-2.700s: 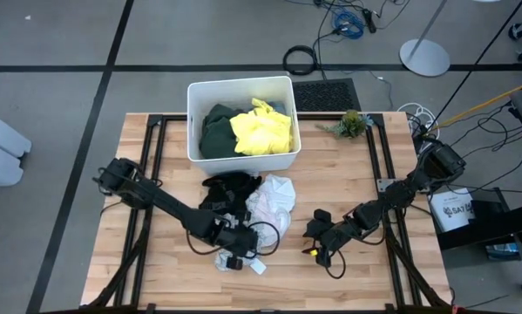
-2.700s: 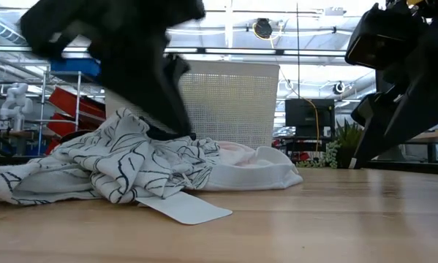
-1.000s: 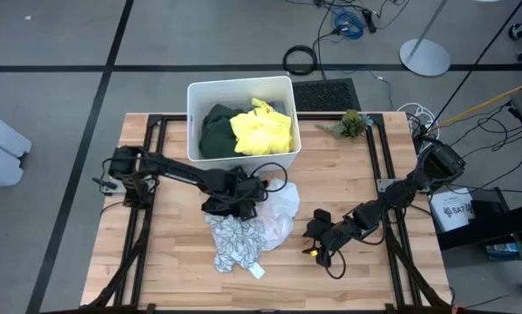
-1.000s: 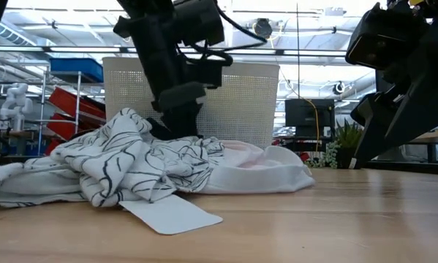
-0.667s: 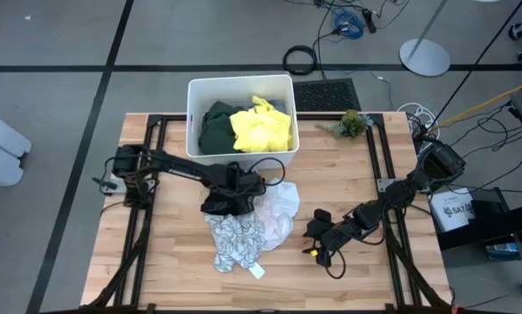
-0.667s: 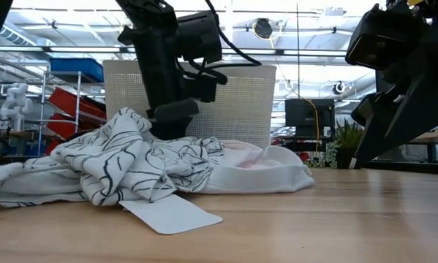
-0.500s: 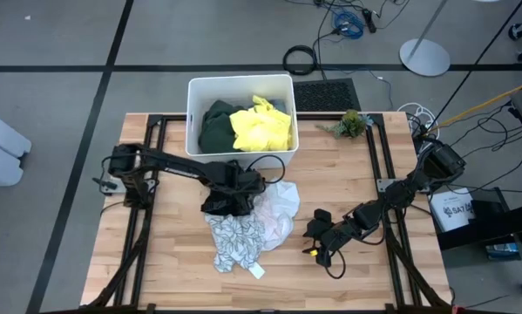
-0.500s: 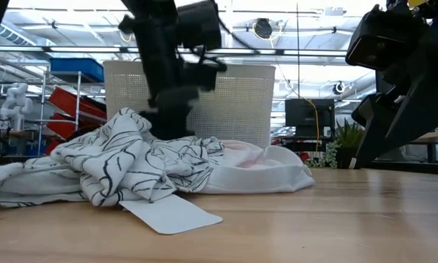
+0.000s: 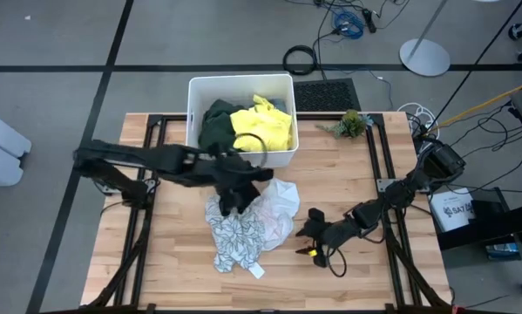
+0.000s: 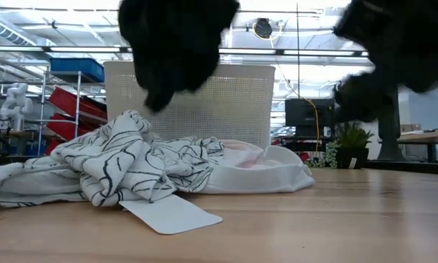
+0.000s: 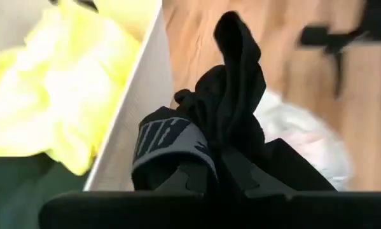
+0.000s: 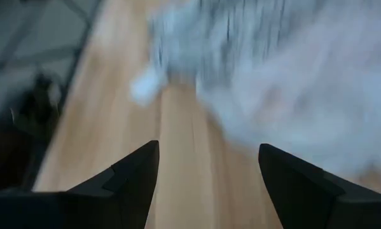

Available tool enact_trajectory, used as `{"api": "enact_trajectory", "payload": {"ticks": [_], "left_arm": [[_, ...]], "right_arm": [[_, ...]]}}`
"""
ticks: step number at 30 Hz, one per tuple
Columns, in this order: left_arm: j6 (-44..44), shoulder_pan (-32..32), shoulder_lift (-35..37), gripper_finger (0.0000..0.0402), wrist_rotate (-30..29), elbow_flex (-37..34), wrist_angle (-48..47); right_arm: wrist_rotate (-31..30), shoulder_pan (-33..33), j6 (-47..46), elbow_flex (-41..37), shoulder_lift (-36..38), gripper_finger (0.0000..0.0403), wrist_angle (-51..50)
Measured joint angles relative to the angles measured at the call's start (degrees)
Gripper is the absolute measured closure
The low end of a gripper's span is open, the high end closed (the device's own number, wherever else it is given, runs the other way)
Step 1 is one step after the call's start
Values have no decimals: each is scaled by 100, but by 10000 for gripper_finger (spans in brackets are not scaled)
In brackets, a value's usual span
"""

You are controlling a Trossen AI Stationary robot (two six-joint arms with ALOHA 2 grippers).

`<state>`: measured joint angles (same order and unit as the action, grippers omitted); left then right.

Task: Fold laundry
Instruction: Fold the black underwear

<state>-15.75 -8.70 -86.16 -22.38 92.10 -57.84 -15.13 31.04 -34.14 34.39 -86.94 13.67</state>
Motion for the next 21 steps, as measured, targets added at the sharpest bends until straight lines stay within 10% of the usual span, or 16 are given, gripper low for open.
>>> {"api": "enact_trajectory", "payload": {"ticks": [12,21], "left_arm": [[-343,-489,1541,388,1447,434,-1023],[-680,-844,1925,388,1193,434,-1092]], "right_arm": [[-454,-1235,2376,727,-599,147,1563],[-106,-1938,2682,2828,-2714,147,-321]]}}
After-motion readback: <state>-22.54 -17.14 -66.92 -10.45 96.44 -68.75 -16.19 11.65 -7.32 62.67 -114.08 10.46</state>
